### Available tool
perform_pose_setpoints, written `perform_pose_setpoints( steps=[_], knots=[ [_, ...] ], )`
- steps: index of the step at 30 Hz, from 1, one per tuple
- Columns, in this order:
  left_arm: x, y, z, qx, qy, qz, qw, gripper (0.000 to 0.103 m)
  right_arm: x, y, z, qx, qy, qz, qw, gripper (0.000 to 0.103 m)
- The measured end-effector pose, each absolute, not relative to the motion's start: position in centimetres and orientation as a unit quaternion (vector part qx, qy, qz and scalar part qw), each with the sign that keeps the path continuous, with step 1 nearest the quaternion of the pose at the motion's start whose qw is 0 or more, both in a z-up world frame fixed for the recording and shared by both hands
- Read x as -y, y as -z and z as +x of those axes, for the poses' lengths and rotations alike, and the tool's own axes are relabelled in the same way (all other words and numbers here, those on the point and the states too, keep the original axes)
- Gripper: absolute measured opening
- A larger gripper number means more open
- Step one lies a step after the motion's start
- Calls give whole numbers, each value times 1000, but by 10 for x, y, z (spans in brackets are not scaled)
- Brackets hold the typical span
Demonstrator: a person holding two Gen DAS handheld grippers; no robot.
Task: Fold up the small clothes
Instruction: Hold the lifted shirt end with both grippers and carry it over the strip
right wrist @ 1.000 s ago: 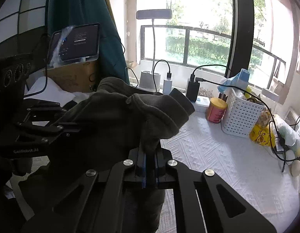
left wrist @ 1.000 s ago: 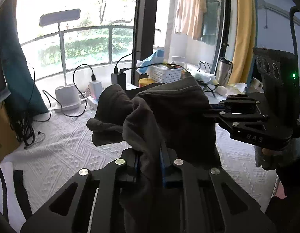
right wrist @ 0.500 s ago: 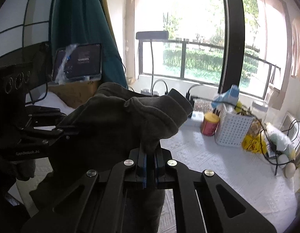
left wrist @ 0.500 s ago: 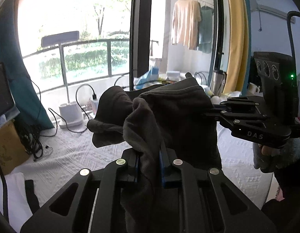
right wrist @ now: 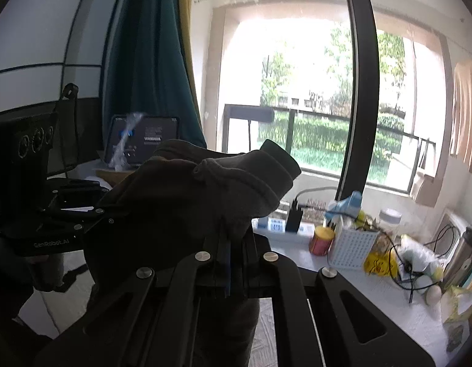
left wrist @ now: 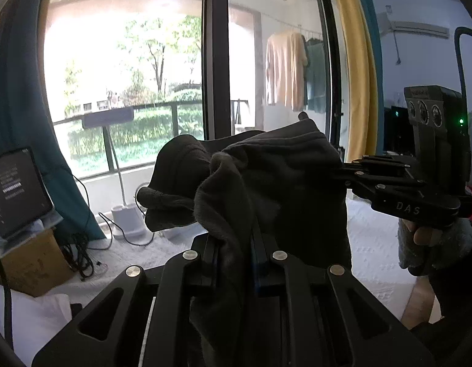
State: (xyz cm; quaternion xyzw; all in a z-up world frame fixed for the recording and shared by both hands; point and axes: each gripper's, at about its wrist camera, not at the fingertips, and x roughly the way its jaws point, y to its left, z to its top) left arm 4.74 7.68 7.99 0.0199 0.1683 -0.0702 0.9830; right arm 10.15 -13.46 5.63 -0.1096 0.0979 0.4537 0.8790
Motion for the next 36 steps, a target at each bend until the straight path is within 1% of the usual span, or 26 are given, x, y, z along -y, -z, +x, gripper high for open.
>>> perform_pose_setpoints(
  steps=[10, 19, 26, 36],
  knots=[
    [-84, -108, 6, -121, 55, 23, 991, 17, 135, -86, 60, -32, -470, -112, 875, 5],
    [-101, -125, -36, -90, 28, 34, 995, 17, 124, -101, 27, 10, -501, -112, 858, 5],
    [-113, -133, -77, -86, -3, 48, 995, 17, 111, -101, 4, 34, -530, -115, 840, 5],
    [-130, -126, -125, -99, -41, 62, 992, 17, 85, -86, -19, 32, -575, -117, 809, 5]
  ],
)
